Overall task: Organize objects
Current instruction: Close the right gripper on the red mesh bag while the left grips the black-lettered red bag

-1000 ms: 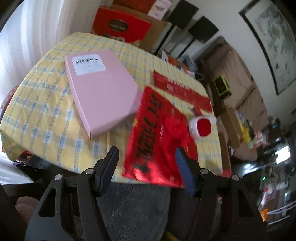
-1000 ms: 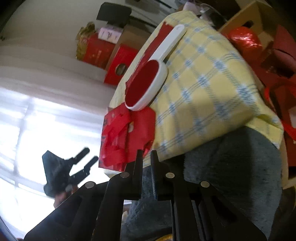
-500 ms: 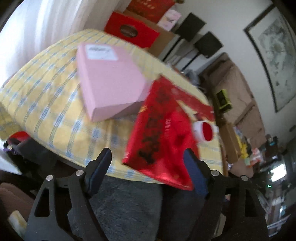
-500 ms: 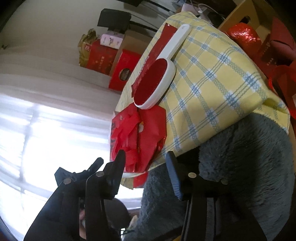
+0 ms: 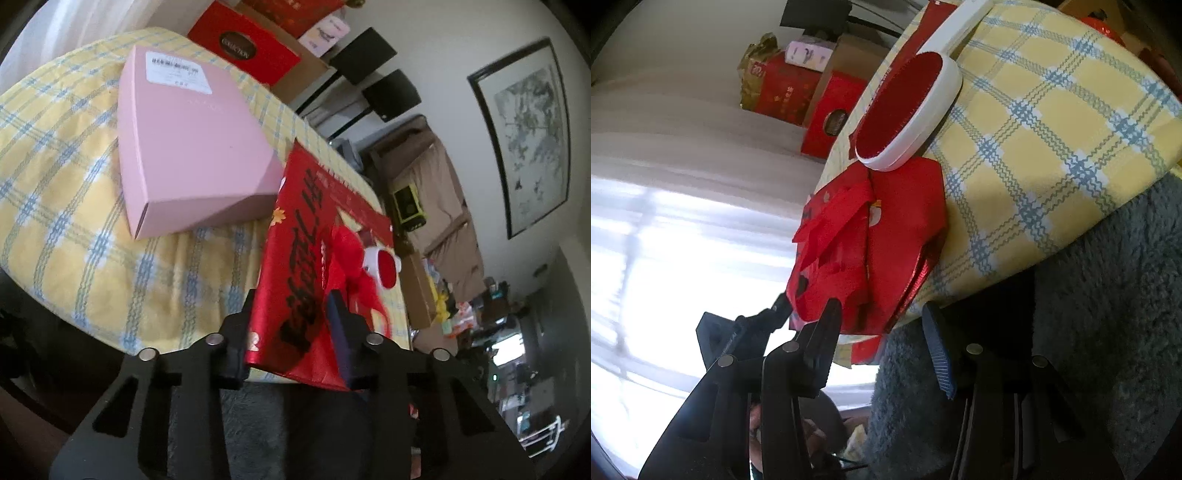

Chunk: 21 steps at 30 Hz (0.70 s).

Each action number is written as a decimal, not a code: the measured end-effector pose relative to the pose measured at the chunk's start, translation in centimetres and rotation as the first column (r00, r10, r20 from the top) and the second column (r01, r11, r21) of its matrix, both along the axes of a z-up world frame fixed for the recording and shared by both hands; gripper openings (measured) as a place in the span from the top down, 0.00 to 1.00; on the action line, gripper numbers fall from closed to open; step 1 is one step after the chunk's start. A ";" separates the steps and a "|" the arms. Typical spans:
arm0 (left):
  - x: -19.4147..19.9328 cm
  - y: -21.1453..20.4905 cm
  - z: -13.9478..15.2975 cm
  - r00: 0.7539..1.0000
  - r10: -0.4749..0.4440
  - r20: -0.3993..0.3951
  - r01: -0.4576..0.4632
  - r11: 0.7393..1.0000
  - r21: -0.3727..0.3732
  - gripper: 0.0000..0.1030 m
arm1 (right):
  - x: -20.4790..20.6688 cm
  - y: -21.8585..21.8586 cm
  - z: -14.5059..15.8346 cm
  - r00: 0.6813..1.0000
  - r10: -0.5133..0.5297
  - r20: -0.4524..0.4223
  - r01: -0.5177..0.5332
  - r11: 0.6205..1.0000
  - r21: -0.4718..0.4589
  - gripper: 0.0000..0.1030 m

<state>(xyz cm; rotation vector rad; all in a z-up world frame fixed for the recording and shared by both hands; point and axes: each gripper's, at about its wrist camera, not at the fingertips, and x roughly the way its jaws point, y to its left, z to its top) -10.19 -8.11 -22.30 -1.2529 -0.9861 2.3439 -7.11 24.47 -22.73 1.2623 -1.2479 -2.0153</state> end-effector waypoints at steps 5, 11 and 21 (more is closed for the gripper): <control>1.7 0.0 0.2 1.000 -0.003 0.029 0.003 1.000 -0.001 0.71 | -0.2 0.0 -0.4 1.000 0.005 0.020 -0.004 0.999 -0.036 0.62; 4.0 0.5 1.9 1.000 0.003 0.007 -0.003 0.996 -0.088 0.70 | 0.4 0.5 0.7 1.000 -0.013 -0.019 0.012 0.999 -0.050 0.84; 4.8 1.9 0.9 0.997 0.002 0.073 0.014 0.977 -0.214 0.67 | 0.0 0.5 -0.3 1.000 -0.014 -0.008 0.014 0.999 0.034 0.87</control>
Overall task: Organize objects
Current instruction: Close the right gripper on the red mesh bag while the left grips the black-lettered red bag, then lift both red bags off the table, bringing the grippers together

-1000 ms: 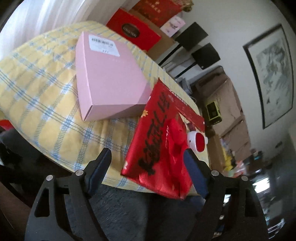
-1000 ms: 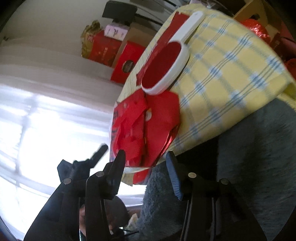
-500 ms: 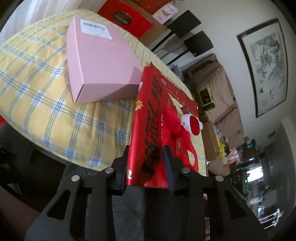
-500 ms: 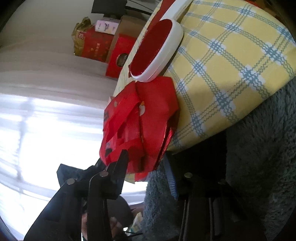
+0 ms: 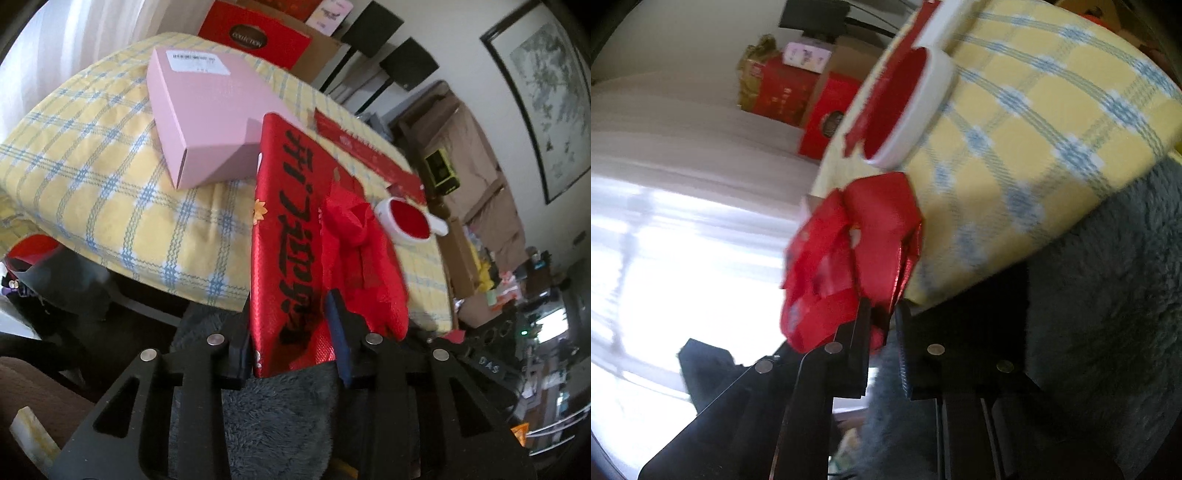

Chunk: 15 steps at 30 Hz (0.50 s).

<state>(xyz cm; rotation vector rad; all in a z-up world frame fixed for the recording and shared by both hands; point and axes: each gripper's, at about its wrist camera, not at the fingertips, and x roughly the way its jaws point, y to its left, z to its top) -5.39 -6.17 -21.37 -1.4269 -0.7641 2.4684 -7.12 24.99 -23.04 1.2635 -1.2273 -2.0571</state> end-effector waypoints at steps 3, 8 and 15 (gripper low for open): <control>-0.2 -0.1 -0.8 1.000 0.008 0.019 -0.008 1.000 -0.013 0.63 | -0.1 0.1 0.1 1.000 -0.002 -0.009 0.002 1.000 0.011 0.86; -0.2 -0.1 -1.1 1.000 0.001 0.012 -0.001 0.999 -0.042 0.61 | 0.1 -0.4 0.4 0.999 0.012 -0.033 -0.010 0.999 0.052 0.81; 0.0 0.3 -0.9 0.999 -0.002 -0.040 -0.003 0.993 -0.115 0.61 | 0.9 -3.0 2.6 0.984 0.081 -0.157 -0.029 0.952 0.306 0.91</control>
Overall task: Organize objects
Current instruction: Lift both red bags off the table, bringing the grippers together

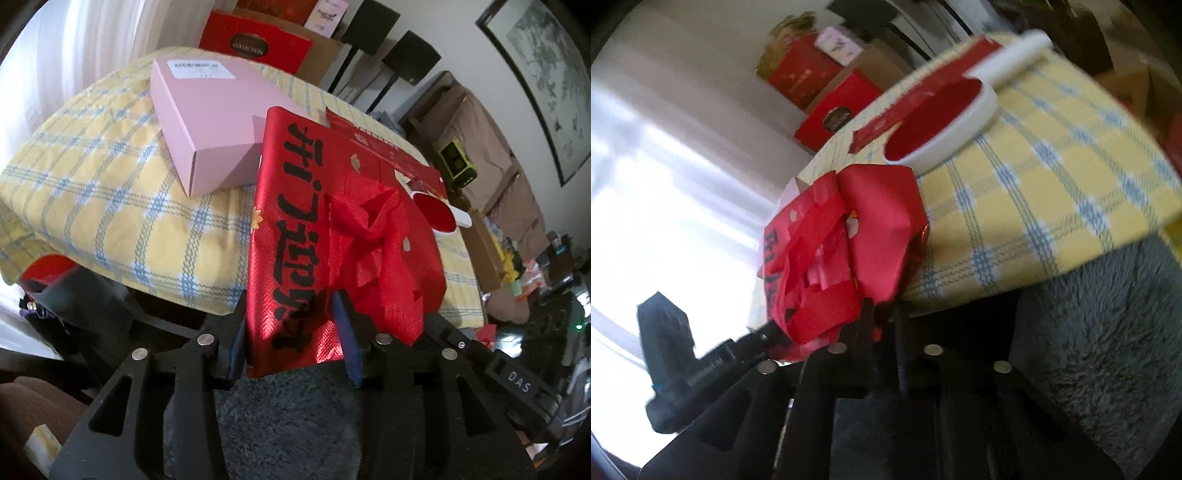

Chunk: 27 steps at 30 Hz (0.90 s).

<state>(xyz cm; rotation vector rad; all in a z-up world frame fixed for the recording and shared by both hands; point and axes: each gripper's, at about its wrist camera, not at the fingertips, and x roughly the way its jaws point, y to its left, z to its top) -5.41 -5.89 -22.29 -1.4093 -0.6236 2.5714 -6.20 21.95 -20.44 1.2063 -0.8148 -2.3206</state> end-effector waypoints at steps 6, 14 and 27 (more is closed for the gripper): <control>0.0 0.1 -0.2 1.000 -0.002 -0.002 0.002 1.000 -0.014 0.60 | -0.1 0.2 -0.7 1.000 -0.001 0.004 0.001 0.999 -0.037 0.92; 0.0 0.9 0.6 0.998 -0.051 -0.024 0.051 0.998 -0.021 0.61 | -0.1 0.3 0.0 0.998 -0.032 -0.053 0.029 0.998 -0.054 0.91; -0.7 0.6 0.3 0.999 -0.050 0.006 0.050 0.999 -0.014 0.63 | -0.9 0.3 -1.0 0.993 -0.073 -0.095 0.070 0.997 -0.040 0.91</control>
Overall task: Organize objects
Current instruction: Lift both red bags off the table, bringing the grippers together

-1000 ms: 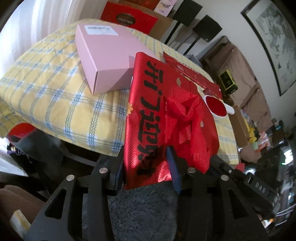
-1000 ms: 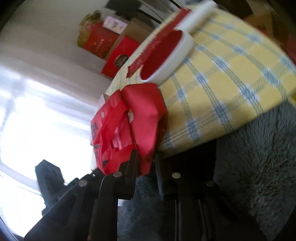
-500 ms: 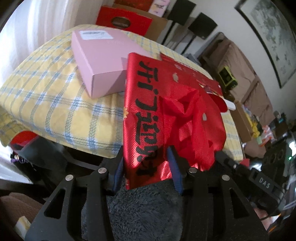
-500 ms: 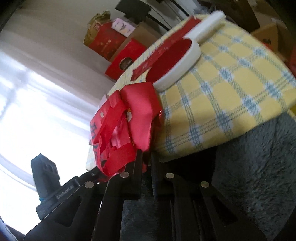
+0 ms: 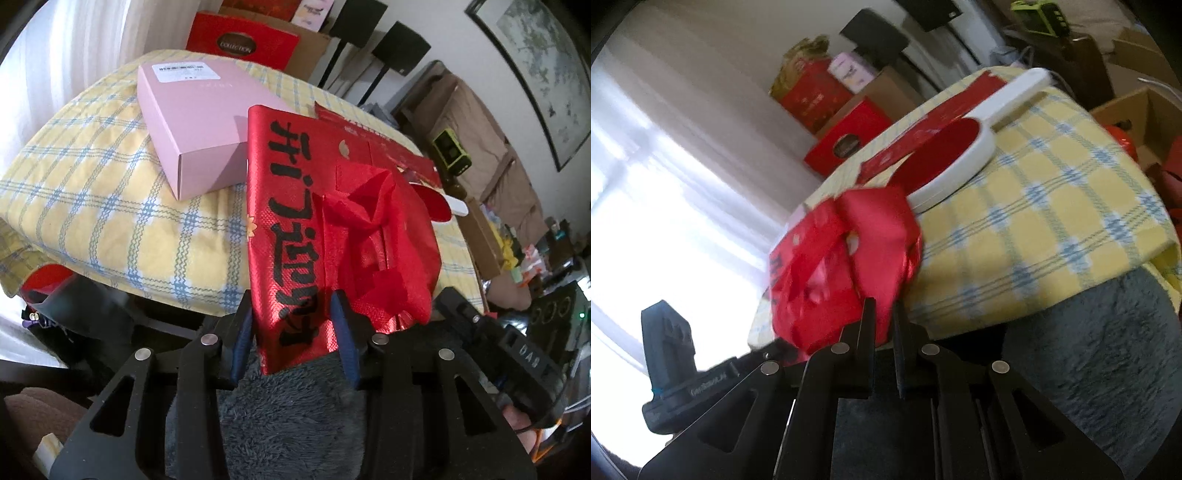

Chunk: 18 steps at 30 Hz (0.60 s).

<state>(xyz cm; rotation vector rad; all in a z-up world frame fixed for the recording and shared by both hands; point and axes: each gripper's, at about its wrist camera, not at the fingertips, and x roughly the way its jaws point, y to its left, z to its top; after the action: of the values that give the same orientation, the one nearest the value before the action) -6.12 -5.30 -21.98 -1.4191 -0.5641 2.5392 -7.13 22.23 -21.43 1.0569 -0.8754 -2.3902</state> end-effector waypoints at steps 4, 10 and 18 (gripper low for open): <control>0.0 0.1 -0.1 1.000 -0.003 -0.003 0.003 1.000 -0.006 0.63 | 0.1 1.3 0.2 0.997 -0.064 -0.040 0.063 0.998 -0.023 0.78; -0.1 0.1 -0.1 1.000 -0.003 -0.001 0.003 1.000 0.001 0.63 | -1.1 0.8 -0.1 0.997 -0.061 -0.044 0.062 0.998 0.018 0.64; -0.1 -0.2 -0.2 1.000 -0.004 0.002 0.004 1.000 0.006 0.63 | -4.3 0.1 0.1 0.996 -0.027 -0.087 0.034 0.996 0.082 0.46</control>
<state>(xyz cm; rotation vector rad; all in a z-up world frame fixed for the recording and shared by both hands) -6.24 -5.50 -22.21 -1.4195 -0.5682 2.5317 -11.44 22.34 -21.30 0.9688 -0.7741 -2.4970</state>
